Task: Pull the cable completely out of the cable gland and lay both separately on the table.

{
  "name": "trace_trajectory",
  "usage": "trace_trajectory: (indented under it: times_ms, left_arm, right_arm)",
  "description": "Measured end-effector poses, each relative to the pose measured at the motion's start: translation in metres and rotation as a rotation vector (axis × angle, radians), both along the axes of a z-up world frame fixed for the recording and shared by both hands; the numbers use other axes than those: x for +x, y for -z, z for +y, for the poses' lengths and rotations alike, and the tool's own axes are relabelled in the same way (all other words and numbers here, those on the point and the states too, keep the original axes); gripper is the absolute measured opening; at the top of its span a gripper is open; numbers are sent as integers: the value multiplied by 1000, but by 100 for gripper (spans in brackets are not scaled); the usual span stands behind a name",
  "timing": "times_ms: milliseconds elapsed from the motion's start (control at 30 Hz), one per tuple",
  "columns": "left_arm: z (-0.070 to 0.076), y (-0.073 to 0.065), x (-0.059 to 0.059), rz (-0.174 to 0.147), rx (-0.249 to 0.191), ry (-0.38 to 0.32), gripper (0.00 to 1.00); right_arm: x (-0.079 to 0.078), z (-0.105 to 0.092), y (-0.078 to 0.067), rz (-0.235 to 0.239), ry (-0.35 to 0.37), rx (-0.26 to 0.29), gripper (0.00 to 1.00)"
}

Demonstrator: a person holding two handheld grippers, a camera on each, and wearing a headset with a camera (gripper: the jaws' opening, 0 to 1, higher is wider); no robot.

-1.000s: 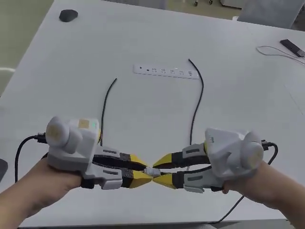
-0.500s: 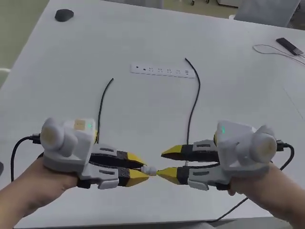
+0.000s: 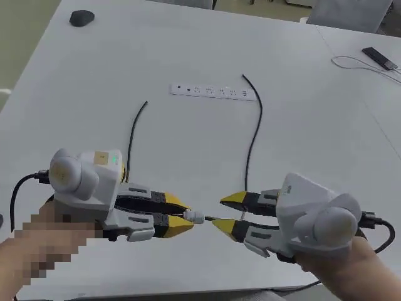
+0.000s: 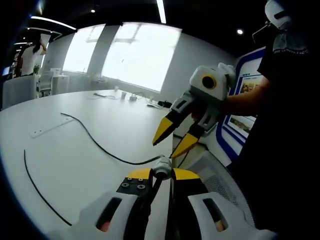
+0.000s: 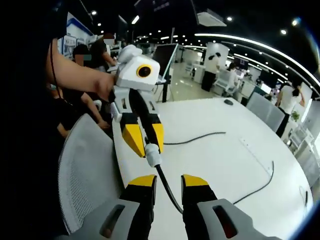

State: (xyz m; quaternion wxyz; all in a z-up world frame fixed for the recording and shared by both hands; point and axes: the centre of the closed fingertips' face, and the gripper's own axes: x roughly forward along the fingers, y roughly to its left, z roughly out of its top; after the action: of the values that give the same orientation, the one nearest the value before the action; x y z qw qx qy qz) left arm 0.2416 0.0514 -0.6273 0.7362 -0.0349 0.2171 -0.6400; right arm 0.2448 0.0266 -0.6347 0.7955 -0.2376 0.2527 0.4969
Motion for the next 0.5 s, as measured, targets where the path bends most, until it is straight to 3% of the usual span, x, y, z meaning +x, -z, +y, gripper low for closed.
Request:
trace_trajectory:
  times_ms: [133,167,367,500]
  left_arm:
    - [0,-1,0,-1,-2,-5,15]
    - [0,-1,0,1,-3,-5,15]
    - [0,-5,3,-4,-12,-25,15]
    - [1,-5,4,-3,-8,-29,15]
  right_arm:
    - [-1,4,1,-38,-6,-25,14]
    - [3,4,-2,-77,6,-30,14]
    - [2,11,-3,-97,1,-35,12]
    - [3,11,1,-144,-11,-69,6]
